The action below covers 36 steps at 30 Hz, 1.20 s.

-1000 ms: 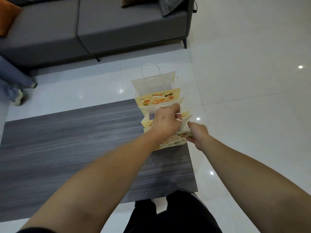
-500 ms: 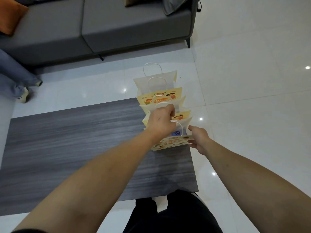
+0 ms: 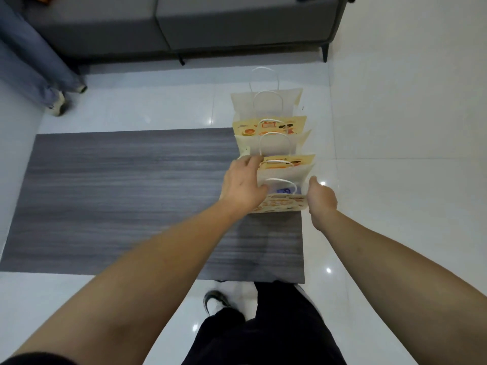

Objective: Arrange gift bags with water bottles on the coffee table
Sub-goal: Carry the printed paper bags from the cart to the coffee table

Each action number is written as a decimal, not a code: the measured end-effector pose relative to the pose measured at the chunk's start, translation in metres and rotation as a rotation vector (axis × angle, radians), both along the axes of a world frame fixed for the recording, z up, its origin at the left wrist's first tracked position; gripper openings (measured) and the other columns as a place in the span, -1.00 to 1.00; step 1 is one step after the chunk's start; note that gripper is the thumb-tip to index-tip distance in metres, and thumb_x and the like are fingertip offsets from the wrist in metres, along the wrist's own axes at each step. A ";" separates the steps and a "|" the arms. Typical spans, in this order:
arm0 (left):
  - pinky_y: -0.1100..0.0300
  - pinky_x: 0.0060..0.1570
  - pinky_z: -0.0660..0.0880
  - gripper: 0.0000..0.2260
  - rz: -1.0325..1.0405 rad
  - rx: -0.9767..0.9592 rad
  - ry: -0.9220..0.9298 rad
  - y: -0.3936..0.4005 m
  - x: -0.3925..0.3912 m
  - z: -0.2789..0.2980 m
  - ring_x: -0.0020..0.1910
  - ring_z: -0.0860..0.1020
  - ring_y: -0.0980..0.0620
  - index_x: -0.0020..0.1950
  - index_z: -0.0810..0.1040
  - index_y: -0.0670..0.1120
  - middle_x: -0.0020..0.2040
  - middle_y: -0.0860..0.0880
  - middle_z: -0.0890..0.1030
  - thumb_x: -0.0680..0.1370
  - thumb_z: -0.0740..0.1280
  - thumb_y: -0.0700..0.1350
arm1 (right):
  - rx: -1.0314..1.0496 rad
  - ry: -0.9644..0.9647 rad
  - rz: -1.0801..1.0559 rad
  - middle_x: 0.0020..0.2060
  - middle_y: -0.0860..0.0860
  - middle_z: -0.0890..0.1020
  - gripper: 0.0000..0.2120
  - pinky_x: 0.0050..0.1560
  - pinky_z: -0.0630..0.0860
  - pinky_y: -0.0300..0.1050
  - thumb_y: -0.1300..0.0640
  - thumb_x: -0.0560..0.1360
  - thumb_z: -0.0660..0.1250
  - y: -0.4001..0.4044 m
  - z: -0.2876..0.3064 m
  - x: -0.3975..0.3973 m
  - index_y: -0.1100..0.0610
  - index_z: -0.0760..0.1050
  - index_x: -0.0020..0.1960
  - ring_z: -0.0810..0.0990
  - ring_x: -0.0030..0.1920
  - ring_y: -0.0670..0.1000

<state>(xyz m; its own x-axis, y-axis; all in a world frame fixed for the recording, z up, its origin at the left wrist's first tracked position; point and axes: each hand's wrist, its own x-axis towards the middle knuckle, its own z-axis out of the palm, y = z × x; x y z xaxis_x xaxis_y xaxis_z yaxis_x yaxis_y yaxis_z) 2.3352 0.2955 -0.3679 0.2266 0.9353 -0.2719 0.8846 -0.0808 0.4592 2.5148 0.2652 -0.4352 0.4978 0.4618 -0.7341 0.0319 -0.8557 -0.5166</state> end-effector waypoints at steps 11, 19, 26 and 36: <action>-0.01 0.37 0.34 -0.45 0.164 -0.038 -0.063 -0.070 -0.073 0.020 0.43 0.32 -0.11 0.50 0.35 -0.05 0.45 -0.09 0.39 0.55 0.42 0.04 | 0.025 -0.147 0.053 0.17 0.16 0.55 -0.58 -0.04 0.54 0.03 0.08 0.58 0.17 -0.057 0.030 -0.044 0.18 0.32 0.41 0.56 0.07 0.20; 0.01 0.34 0.33 -0.44 0.399 0.047 -0.079 -0.183 -0.198 0.059 0.43 0.33 -0.13 0.52 0.33 -0.06 0.47 -0.11 0.38 0.57 0.39 0.07 | 0.161 -0.220 0.622 0.13 0.14 0.61 -0.71 0.06 0.55 0.01 0.07 0.54 0.30 -0.120 0.070 -0.175 0.15 0.56 0.21 0.55 0.07 0.20; 0.00 0.35 0.35 -0.42 0.797 0.122 -0.010 -0.336 -0.345 0.095 0.43 0.34 -0.12 0.51 0.34 -0.04 0.46 -0.09 0.39 0.56 0.40 0.11 | 0.366 -0.158 1.279 0.36 0.13 0.53 -0.48 0.27 0.44 -0.04 -0.06 0.61 0.32 -0.196 0.122 -0.368 0.12 0.38 0.51 0.50 0.34 0.18; 0.00 0.29 0.39 -0.48 1.521 0.159 0.077 -0.615 -0.489 0.123 0.38 0.38 -0.12 0.47 0.37 -0.03 0.41 -0.09 0.43 0.55 0.38 0.08 | 0.827 -0.149 2.163 0.28 0.11 0.56 -0.45 0.10 0.52 -0.01 -0.05 0.57 0.30 -0.399 0.174 -0.626 0.06 0.33 0.52 0.54 0.24 0.17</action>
<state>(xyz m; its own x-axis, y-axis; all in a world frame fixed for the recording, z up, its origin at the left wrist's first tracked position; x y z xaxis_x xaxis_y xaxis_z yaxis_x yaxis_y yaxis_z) 1.8461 -0.3200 -0.2451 -0.9528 0.2809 -0.1152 0.1930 0.8533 0.4844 1.8893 -0.1342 -0.2610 -0.9411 0.2748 -0.1971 0.3380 0.7842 -0.5203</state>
